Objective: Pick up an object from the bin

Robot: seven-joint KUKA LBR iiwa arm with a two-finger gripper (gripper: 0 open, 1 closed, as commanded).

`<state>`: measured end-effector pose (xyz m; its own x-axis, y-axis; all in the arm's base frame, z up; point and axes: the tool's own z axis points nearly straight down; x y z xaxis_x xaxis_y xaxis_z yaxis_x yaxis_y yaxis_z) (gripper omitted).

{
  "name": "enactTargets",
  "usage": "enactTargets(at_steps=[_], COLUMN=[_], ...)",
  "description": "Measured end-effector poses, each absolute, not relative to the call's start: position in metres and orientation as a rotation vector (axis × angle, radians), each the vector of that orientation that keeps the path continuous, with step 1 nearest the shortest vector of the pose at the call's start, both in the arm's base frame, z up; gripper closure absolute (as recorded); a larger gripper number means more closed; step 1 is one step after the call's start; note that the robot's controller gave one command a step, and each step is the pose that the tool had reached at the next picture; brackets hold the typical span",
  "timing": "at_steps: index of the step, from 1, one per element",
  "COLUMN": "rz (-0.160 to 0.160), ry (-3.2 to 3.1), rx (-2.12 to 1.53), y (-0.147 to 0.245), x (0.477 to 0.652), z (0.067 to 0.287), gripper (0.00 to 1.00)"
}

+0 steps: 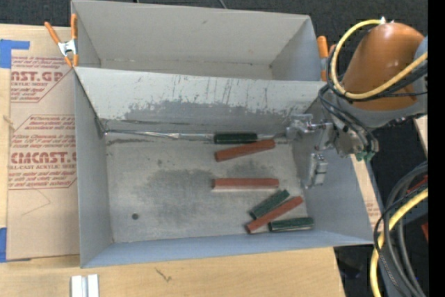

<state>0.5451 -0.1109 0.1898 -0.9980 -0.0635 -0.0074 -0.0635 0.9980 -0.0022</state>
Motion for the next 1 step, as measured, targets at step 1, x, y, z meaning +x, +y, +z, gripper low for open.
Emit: enactTargets(at_steps=[1], rz=[0.000], ry=[3.116], rx=[-0.370], y=[-0.1133], x=[0.5055], z=[0.1336], gripper=[0.00])
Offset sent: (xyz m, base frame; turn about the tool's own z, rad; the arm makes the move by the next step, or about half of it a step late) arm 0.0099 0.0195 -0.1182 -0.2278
